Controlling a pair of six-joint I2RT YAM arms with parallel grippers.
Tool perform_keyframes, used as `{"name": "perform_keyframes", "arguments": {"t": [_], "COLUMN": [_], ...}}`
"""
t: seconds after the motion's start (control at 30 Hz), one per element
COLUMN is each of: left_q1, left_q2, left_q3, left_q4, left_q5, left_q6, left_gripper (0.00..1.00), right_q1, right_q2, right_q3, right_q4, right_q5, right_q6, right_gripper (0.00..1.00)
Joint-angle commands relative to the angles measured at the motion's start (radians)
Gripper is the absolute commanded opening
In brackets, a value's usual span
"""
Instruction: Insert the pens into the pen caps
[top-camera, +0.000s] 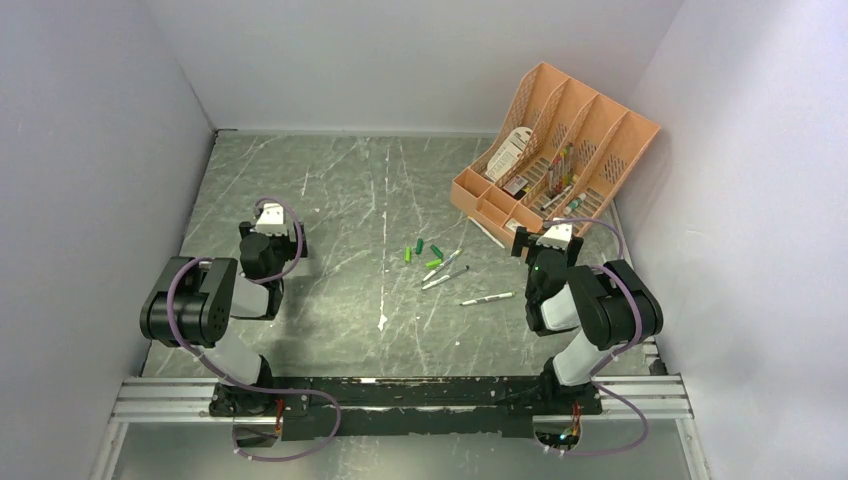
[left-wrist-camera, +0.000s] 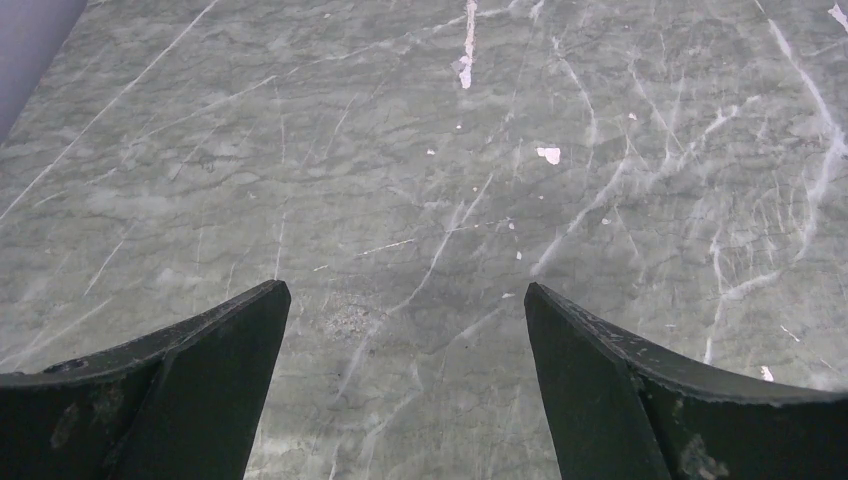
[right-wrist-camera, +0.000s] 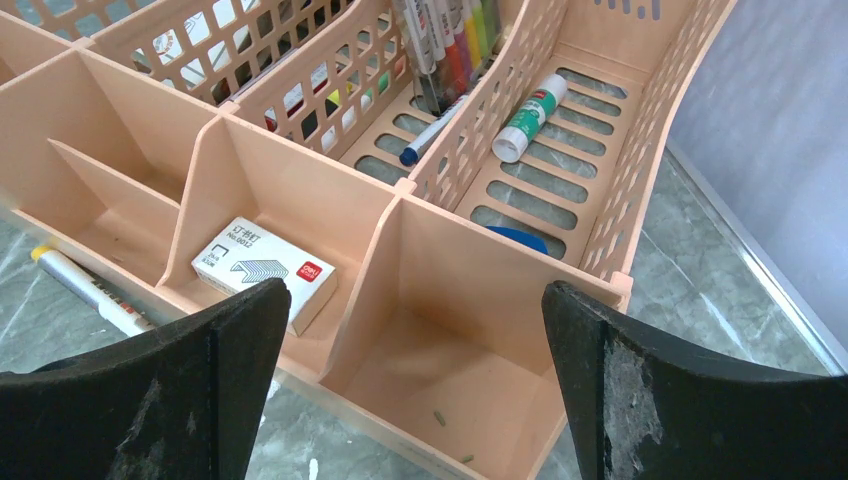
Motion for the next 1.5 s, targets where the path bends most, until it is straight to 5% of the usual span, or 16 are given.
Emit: {"name": "perform_keyframes", "arguments": {"t": [0.0, 0.4, 0.43, 0.53, 0.8, 0.93, 1.07, 1.13, 1.2, 1.33, 1.47], "left_q1": [0.005, 0.005, 0.005, 0.006, 0.006, 0.006, 0.006, 0.006, 0.006, 0.019, 0.020], "left_q2": [0.004, 0.004, 0.004, 0.005, 0.004, 0.004, 0.005, 0.004, 0.003, 0.006, 0.006], "left_q3": [-0.002, -0.002, -0.002, -0.002, -0.003, -0.002, 0.000, 0.000, 0.000, 0.008, 0.004], "left_q4": [0.046, 0.046, 0.045, 0.045, 0.045, 0.046, 0.040, 0.042, 0.041, 0.028, 0.035], "left_q5": [0.027, 0.027, 0.026, 0.025, 0.027, 0.027, 0.029, 0.030, 0.029, 0.053, 0.052], "left_q6": [-0.006, -0.006, -0.007, -0.007, -0.007, -0.007, -0.008, -0.007, -0.007, -0.013, -0.011], "left_gripper": [0.99, 0.99, 0.99, 0.99, 0.99, 0.99, 0.99, 0.99, 0.99, 0.99, 0.99], "right_q1": [-0.019, -0.051, -0.012, 0.014, 0.128, 0.130, 0.118, 0.101, 0.085, 0.088, 0.130], "right_q2": [-0.002, -0.124, -0.204, -0.374, -0.562, -0.604, -0.633, -0.655, -0.654, -0.602, -0.519], "right_q3": [0.008, 0.031, 0.059, 0.236, 0.314, 0.368, 0.393, 0.374, 0.393, 0.444, 0.433], "right_q4": [-0.010, -0.155, -0.267, -0.677, -0.926, -1.105, -1.266, -1.268, -1.347, -1.569, -1.689], "right_q5": [0.019, -0.026, 0.063, 0.003, -0.216, -0.321, -0.178, -0.217, -0.219, -0.227, -0.185], "right_q6": [0.003, 0.011, 0.005, 0.059, 0.108, 0.260, 0.520, 0.589, 0.696, 0.874, 1.034], "right_gripper": [1.00, 1.00, 1.00, 1.00, 1.00, 1.00, 0.98, 0.71, 0.55, 0.82, 0.72]}}
